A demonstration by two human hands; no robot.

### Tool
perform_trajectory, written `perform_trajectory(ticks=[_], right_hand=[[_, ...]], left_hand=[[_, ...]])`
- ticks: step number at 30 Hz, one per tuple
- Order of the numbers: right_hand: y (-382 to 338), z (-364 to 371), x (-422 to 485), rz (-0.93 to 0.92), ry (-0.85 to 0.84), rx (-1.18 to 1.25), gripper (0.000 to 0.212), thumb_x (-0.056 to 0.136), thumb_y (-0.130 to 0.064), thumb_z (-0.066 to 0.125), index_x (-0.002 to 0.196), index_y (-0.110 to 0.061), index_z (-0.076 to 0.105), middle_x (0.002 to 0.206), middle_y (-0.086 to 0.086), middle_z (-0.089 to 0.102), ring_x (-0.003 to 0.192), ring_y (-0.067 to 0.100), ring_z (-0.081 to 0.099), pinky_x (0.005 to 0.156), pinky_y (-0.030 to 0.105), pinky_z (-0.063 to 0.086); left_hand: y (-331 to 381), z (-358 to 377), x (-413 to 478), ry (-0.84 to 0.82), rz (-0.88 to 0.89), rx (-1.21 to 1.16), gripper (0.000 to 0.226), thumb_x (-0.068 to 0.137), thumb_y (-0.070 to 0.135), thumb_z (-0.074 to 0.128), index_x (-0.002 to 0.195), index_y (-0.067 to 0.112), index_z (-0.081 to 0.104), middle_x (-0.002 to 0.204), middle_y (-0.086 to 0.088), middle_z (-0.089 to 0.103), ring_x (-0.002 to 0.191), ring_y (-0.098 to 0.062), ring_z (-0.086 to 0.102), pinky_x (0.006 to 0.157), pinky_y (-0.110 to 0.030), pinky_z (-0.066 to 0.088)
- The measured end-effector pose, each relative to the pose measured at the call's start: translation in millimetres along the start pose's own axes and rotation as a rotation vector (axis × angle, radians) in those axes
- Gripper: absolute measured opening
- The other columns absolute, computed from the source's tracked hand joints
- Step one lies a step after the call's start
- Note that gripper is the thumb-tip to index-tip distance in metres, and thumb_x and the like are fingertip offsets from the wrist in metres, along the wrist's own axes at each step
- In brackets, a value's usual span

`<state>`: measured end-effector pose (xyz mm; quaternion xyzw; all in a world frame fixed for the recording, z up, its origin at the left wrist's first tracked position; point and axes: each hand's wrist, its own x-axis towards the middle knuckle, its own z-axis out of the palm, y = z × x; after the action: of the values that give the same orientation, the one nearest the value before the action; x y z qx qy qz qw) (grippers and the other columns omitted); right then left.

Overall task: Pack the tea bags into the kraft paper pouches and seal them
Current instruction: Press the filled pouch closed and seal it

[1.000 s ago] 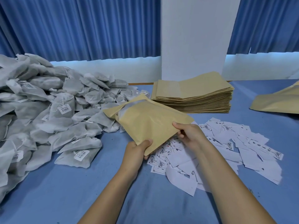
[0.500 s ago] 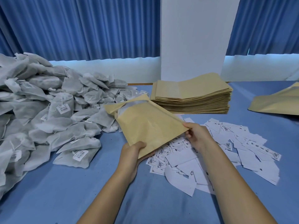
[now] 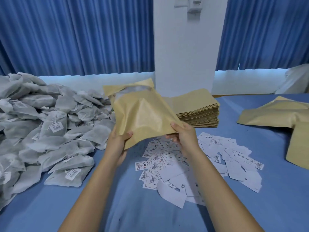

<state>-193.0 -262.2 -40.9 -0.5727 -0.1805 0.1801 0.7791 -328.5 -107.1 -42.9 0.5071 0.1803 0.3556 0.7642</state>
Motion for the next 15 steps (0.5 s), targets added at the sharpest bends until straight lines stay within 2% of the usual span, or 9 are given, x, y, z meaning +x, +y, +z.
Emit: perform_trajectory(ticks=[3, 6, 9, 12, 15], right_hand=[[-13.6, -19.7, -1.3, -0.049, 0.123, 0.044, 0.003, 0.094, -0.009, 0.057, 0.093, -0.007, 0.059, 0.078, 0.014, 0.066, 0.043, 0.018, 0.061, 0.038, 0.02, 0.041], [-23.3, -60.3, -2.0, -0.021, 0.303, 0.052, 0.007, 0.094, -0.007, 0.056, 0.089, -0.011, 0.058, 0.09, 0.008, 0.063, 0.045, 0.014, 0.058, 0.042, 0.019, 0.047], [-28.3, -109.7, -7.0, -0.032, 0.468, 0.084, 0.011, 0.094, 0.001, 0.049, 0.093, -0.005, 0.058, 0.097, 0.011, 0.062, 0.049, 0.016, 0.06, 0.045, 0.021, 0.05], [-34.0, -159.3, -16.9, -0.12, 0.641, 0.091, 0.027, 0.092, 0.007, 0.043, 0.076, -0.01, 0.057, 0.081, 0.009, 0.06, 0.05, 0.014, 0.058, 0.042, 0.019, 0.047], [-49.7, -202.2, -17.7, -0.187, 0.783, 0.163, 0.024, 0.094, 0.007, 0.041, 0.084, -0.008, 0.058, 0.079, 0.005, 0.06, 0.051, 0.013, 0.058, 0.042, 0.018, 0.046]], left_hand=[[-5.8, 28.6, 7.9, -0.082, -0.015, -0.004, 0.047, 0.09, -0.01, 0.051, 0.128, 0.017, 0.049, 0.11, -0.005, 0.066, 0.089, -0.018, 0.066, 0.062, -0.025, 0.056], [-24.6, 68.9, 12.9, -0.18, -0.054, 0.048, 0.049, 0.09, -0.007, 0.054, 0.128, 0.024, 0.049, 0.107, 0.0, 0.068, 0.084, -0.016, 0.069, 0.062, -0.027, 0.055], [-50.2, 119.4, 11.4, -0.272, -0.122, 0.126, 0.053, 0.09, -0.003, 0.057, 0.132, 0.029, 0.047, 0.098, 0.005, 0.07, 0.075, -0.013, 0.067, 0.058, -0.027, 0.05], [-77.1, 173.1, 9.4, -0.387, -0.205, 0.069, 0.053, 0.088, -0.006, 0.058, 0.13, 0.025, 0.05, 0.093, 0.007, 0.072, 0.076, -0.011, 0.07, 0.064, -0.027, 0.055], [-93.2, 233.6, 6.0, -0.497, -0.192, 0.064, 0.056, 0.087, -0.009, 0.058, 0.136, 0.017, 0.048, 0.102, 0.001, 0.07, 0.081, -0.012, 0.07, 0.063, -0.027, 0.057]])
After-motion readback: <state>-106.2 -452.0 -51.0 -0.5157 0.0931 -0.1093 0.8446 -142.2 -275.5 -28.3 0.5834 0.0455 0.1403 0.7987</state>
